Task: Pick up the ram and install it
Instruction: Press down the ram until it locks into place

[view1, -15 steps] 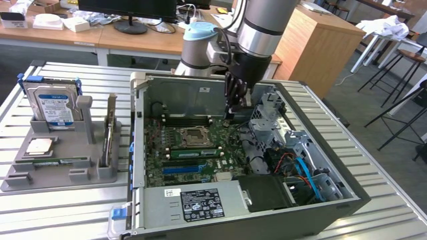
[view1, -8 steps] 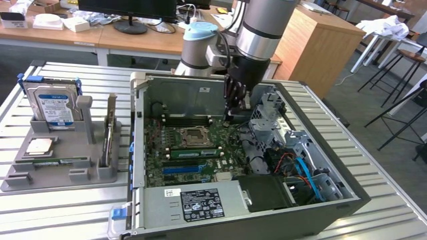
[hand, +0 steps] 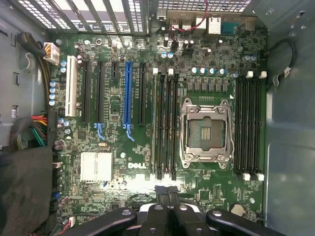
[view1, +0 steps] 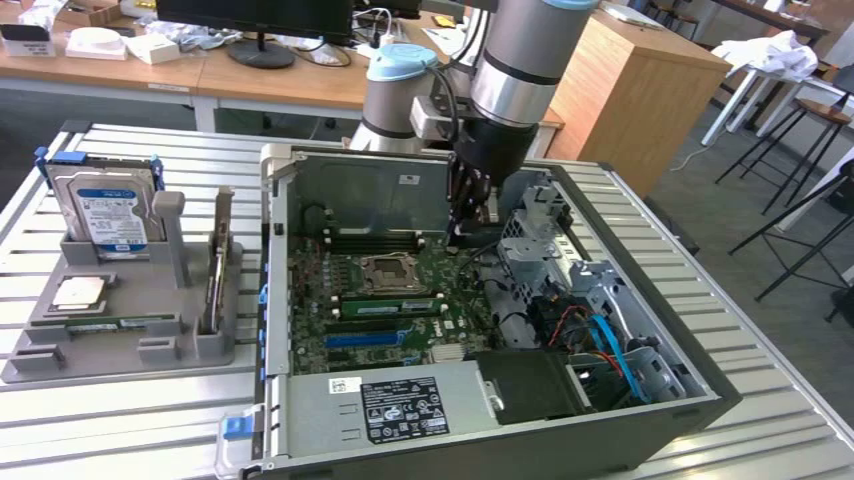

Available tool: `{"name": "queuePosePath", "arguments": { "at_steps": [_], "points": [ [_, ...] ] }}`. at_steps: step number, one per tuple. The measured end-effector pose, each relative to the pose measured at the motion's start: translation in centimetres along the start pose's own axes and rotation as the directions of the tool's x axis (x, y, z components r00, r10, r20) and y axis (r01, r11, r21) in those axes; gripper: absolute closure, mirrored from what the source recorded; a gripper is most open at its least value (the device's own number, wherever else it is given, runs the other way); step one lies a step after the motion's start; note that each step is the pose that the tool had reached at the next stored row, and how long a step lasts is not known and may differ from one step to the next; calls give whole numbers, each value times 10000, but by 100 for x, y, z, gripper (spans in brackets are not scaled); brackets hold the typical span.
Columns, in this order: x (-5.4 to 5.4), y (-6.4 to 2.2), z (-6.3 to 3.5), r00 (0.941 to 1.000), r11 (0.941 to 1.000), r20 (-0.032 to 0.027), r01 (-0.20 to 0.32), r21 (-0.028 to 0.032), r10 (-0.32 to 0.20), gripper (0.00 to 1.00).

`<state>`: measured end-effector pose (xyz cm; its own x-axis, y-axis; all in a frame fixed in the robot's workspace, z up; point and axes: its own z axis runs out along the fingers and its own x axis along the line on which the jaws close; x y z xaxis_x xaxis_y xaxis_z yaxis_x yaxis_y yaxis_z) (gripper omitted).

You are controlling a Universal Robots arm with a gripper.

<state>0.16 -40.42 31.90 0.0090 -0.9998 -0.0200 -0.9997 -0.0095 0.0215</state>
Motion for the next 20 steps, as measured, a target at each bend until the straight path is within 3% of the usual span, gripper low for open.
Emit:
{"name": "queuePosePath", "arguments": {
  "at_steps": [20],
  "points": [
    [4, -4, 169, 10000, 10000, -2, 0, 13, 0, 90]
  ]
}}
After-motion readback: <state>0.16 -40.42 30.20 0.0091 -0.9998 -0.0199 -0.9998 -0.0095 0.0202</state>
